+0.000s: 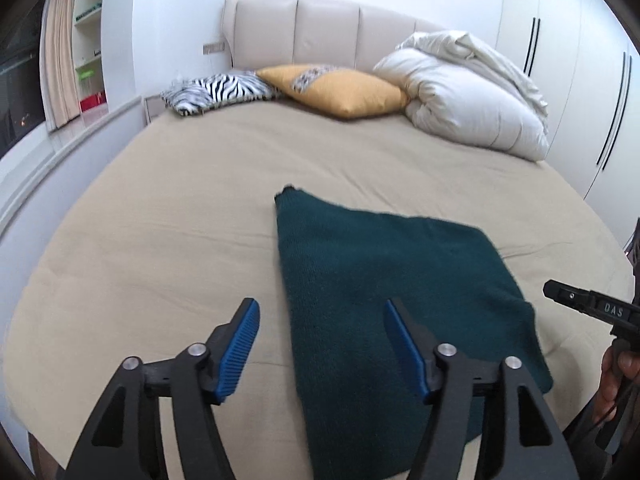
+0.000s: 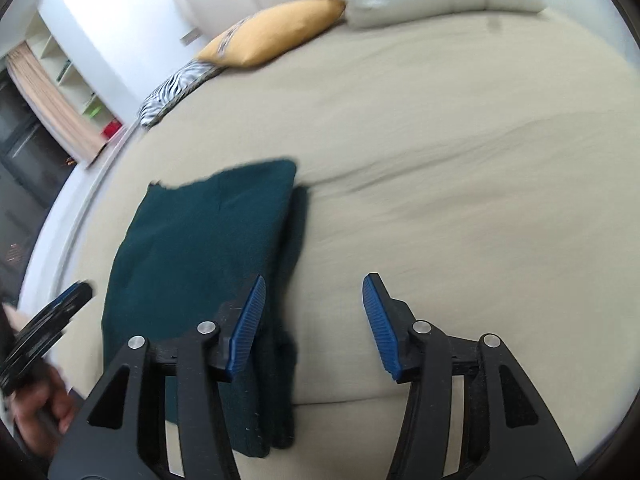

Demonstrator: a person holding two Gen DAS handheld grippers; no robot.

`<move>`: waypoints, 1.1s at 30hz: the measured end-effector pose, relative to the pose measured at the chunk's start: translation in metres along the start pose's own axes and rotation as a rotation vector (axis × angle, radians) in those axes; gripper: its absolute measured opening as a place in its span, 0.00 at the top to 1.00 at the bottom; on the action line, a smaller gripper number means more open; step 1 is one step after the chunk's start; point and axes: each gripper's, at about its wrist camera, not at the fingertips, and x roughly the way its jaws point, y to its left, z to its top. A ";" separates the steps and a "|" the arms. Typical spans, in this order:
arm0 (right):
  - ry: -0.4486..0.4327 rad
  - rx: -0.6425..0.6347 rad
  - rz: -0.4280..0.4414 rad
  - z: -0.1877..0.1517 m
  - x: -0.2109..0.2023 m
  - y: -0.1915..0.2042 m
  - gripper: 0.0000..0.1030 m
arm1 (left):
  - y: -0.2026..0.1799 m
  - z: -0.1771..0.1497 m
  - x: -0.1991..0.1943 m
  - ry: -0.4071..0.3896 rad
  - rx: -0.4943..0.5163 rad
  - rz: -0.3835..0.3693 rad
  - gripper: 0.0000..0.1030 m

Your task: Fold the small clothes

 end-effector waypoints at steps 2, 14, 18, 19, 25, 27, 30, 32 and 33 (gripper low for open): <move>-0.022 0.001 0.016 0.005 -0.012 0.003 0.52 | -0.003 0.001 -0.016 -0.052 0.020 0.014 0.23; -0.484 -0.273 -0.089 0.012 -0.118 0.094 0.07 | -0.026 0.033 -0.132 -0.443 0.071 0.146 0.00; -0.755 -0.321 -0.147 -0.004 -0.171 0.119 0.00 | -0.026 0.040 -0.156 -0.471 0.034 0.198 0.00; -0.765 -0.337 -0.134 -0.004 -0.179 0.124 0.00 | -0.025 0.042 -0.156 -0.458 0.031 0.197 0.00; -0.722 -0.376 -0.053 -0.004 -0.200 0.139 0.00 | -0.020 0.033 -0.122 -0.291 0.005 0.230 0.00; -0.633 -0.386 -0.058 -0.003 -0.188 0.141 0.00 | -0.017 0.025 -0.102 -0.211 -0.018 0.205 0.00; -0.505 -0.380 -0.097 -0.007 -0.156 0.142 0.00 | -0.015 0.009 -0.078 -0.105 -0.048 0.182 0.00; -0.424 -0.345 -0.118 -0.012 -0.134 0.134 0.00 | -0.013 0.001 -0.064 -0.057 -0.058 0.189 0.00; -0.392 -0.324 -0.132 -0.014 -0.124 0.130 0.00 | -0.013 -0.003 -0.060 -0.039 -0.063 0.193 0.00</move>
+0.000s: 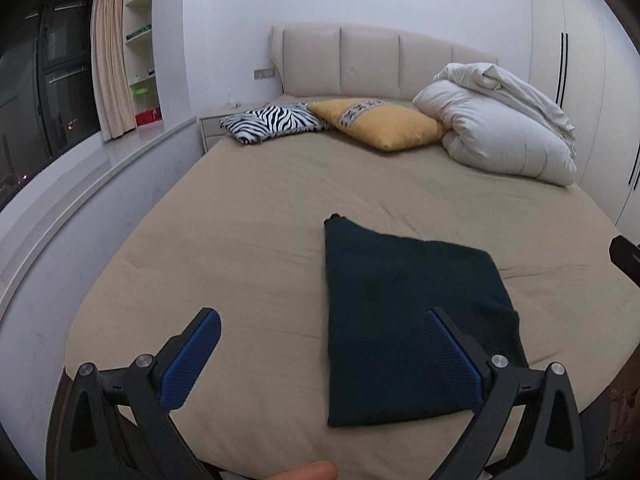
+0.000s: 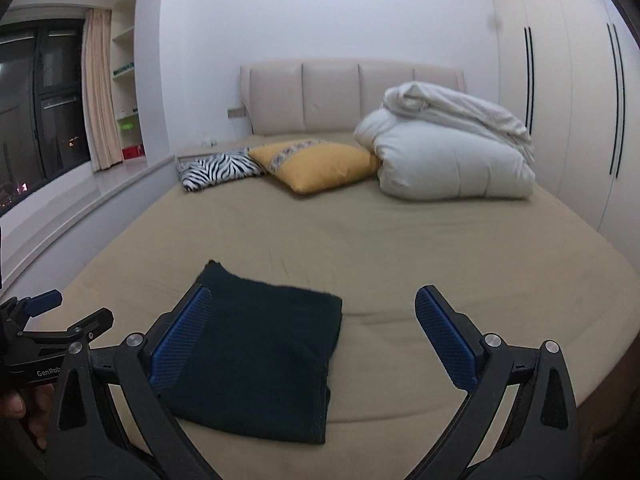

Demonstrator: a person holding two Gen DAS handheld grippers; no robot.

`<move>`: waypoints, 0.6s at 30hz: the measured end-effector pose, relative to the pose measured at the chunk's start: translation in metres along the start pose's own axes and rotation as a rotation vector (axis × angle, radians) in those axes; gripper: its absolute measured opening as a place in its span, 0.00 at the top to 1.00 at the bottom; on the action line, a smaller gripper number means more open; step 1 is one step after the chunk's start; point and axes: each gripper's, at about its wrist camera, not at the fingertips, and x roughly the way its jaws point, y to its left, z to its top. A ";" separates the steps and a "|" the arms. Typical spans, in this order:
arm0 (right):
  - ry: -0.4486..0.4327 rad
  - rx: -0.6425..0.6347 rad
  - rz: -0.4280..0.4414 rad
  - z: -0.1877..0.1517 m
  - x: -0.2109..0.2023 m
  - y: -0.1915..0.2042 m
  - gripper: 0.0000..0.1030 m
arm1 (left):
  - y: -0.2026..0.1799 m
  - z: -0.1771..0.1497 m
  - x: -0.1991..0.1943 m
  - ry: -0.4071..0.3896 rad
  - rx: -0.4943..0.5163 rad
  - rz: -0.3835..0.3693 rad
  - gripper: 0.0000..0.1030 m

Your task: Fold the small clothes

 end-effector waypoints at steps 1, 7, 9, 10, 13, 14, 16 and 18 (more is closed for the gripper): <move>0.036 0.016 -0.014 -0.007 0.008 -0.001 0.00 | 0.000 -0.003 0.004 0.018 -0.003 0.002 0.00; 0.151 0.038 -0.040 -0.041 0.054 -0.003 0.00 | -0.001 -0.014 0.021 0.064 -0.003 -0.007 0.00; 0.183 0.029 -0.037 -0.048 0.068 0.000 0.00 | -0.001 -0.018 0.026 0.083 -0.004 -0.014 0.00; 0.204 0.018 -0.040 -0.053 0.077 0.003 0.00 | -0.002 -0.020 0.028 0.088 0.000 -0.013 0.00; 0.250 -0.005 -0.042 -0.069 0.097 0.010 0.00 | -0.002 -0.023 0.032 0.093 0.010 -0.004 0.00; 0.264 -0.012 -0.046 -0.075 0.101 0.012 0.00 | -0.002 -0.024 0.034 0.095 0.012 -0.001 0.00; 0.290 -0.021 -0.053 -0.088 0.102 0.018 0.00 | 0.000 -0.025 0.036 0.099 0.011 -0.001 0.00; 0.303 -0.021 -0.051 -0.095 0.110 0.019 0.00 | 0.002 -0.027 0.039 0.107 0.008 0.001 0.00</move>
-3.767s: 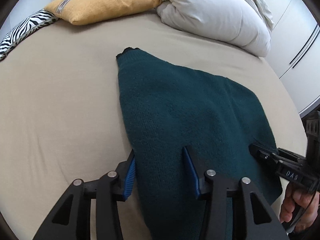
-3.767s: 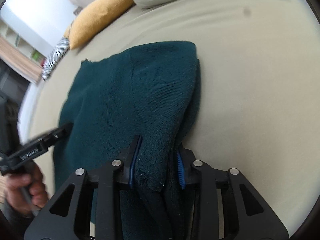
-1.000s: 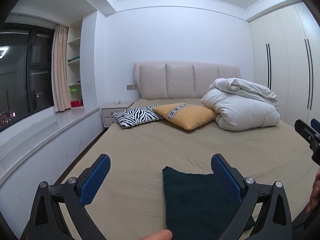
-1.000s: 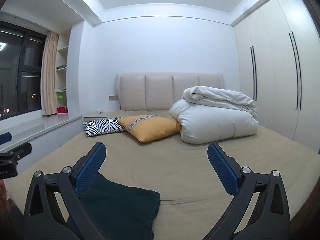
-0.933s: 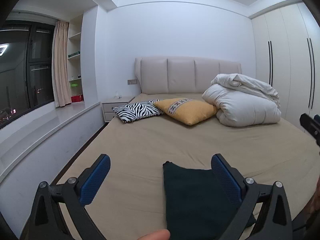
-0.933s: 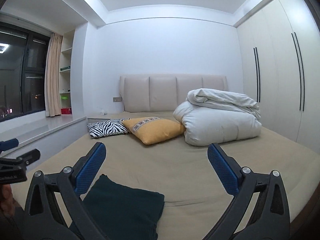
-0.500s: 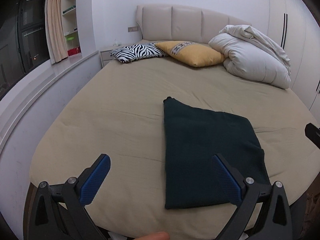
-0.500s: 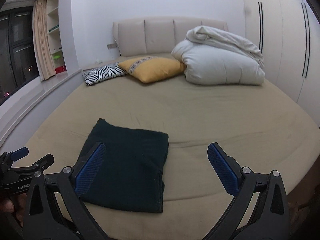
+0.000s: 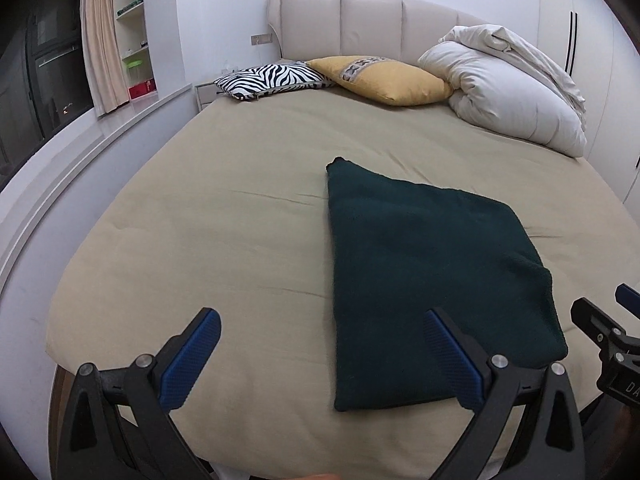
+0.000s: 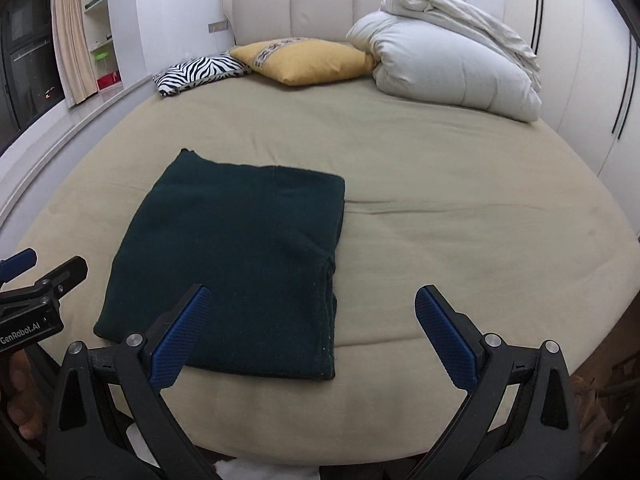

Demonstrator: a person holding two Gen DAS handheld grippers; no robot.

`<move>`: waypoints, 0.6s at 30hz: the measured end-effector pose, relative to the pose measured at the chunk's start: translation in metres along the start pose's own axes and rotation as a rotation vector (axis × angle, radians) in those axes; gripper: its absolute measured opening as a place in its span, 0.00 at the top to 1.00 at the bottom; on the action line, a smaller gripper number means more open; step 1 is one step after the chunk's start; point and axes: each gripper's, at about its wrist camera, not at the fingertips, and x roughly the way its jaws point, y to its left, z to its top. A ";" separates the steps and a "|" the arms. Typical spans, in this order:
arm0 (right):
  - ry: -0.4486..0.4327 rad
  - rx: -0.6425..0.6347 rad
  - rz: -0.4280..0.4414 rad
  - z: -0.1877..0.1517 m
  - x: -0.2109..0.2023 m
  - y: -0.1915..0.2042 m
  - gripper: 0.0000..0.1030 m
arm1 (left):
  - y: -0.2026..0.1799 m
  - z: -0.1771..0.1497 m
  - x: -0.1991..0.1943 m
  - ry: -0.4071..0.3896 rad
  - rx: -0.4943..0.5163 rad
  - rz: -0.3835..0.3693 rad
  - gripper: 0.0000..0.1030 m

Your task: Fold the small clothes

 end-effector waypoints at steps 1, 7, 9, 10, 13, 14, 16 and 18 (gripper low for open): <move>0.008 -0.001 -0.002 -0.002 0.005 0.001 0.00 | 0.001 0.000 0.001 0.004 -0.001 0.001 0.00; 0.017 -0.008 0.004 -0.001 0.006 0.005 0.00 | 0.000 -0.001 0.004 0.012 -0.005 0.007 0.00; 0.016 -0.008 0.004 0.000 0.003 0.006 0.00 | 0.000 -0.001 0.004 0.012 -0.004 0.006 0.00; 0.016 -0.008 0.004 0.000 0.002 0.007 0.00 | -0.001 -0.002 0.004 0.013 -0.002 0.007 0.00; 0.016 -0.005 0.004 0.000 -0.001 0.008 0.00 | -0.001 -0.003 0.004 0.014 0.001 0.006 0.00; 0.015 -0.006 0.004 0.000 0.000 0.008 0.00 | -0.001 -0.003 0.004 0.014 0.001 0.006 0.00; 0.016 -0.006 0.002 0.000 0.001 0.009 0.00 | -0.002 -0.004 0.005 0.015 0.002 0.005 0.00; 0.015 -0.006 0.004 0.001 -0.002 0.010 0.00 | -0.001 -0.004 0.006 0.017 0.001 0.007 0.00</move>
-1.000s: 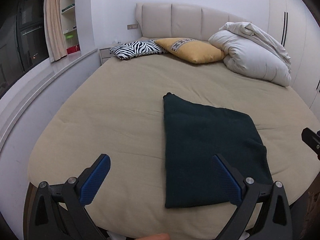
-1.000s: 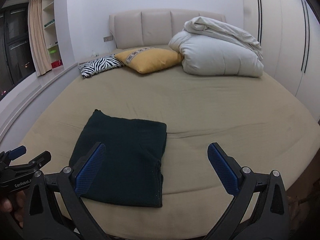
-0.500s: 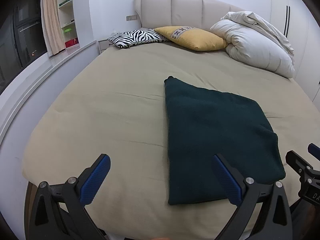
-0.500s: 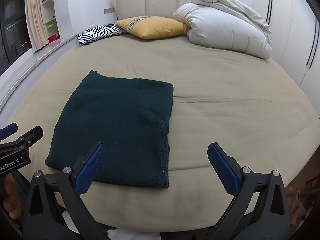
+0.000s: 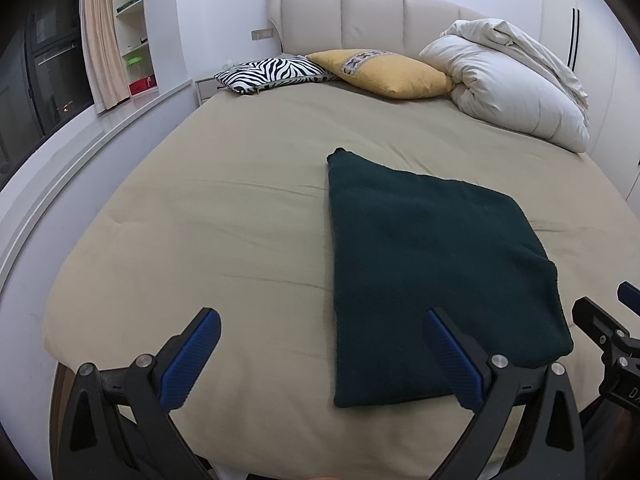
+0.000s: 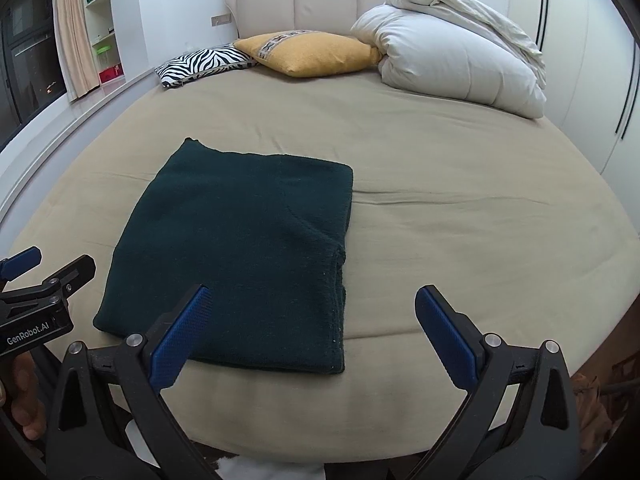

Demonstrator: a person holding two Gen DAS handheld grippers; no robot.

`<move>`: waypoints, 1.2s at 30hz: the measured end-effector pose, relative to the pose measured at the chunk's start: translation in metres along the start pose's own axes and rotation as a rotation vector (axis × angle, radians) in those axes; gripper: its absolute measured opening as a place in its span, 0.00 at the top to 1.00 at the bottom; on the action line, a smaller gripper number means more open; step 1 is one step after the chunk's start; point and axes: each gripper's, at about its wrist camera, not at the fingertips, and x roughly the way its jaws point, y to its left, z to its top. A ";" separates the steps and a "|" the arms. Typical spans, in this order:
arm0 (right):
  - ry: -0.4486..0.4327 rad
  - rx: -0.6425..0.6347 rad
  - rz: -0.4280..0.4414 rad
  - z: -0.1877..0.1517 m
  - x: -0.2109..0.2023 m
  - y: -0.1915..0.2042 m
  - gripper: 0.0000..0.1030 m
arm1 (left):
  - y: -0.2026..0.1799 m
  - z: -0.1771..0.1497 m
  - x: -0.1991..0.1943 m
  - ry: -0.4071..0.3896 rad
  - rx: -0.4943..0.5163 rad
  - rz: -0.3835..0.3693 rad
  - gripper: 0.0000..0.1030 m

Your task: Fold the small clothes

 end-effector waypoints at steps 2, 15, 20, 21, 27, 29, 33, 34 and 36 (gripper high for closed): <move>0.002 0.000 0.000 0.001 -0.003 0.001 0.00 | 0.001 0.000 0.000 0.000 -0.001 0.000 0.00; 0.005 0.000 0.003 0.001 -0.006 0.004 0.00 | 0.002 -0.002 0.001 0.002 -0.002 0.004 0.00; 0.005 -0.002 0.006 0.001 -0.006 0.004 0.00 | 0.003 -0.004 0.000 0.004 -0.004 0.009 0.00; 0.006 -0.002 0.007 0.001 -0.006 0.004 0.00 | 0.003 -0.004 0.001 0.004 -0.004 0.009 0.00; 0.005 -0.001 0.006 0.001 -0.006 0.005 0.00 | 0.002 -0.004 0.001 0.005 -0.005 0.010 0.00; 0.005 -0.001 0.005 0.001 -0.006 0.005 0.00 | 0.003 -0.006 0.001 0.006 -0.006 0.012 0.00; 0.006 0.000 0.006 0.001 -0.006 0.005 0.00 | 0.003 -0.005 0.001 0.005 -0.005 0.011 0.00; 0.006 0.000 0.006 0.001 -0.006 0.005 0.00 | 0.003 -0.006 0.001 0.006 -0.006 0.013 0.00; 0.007 -0.001 0.006 0.001 -0.006 0.005 0.00 | 0.003 -0.009 0.002 0.007 -0.008 0.015 0.00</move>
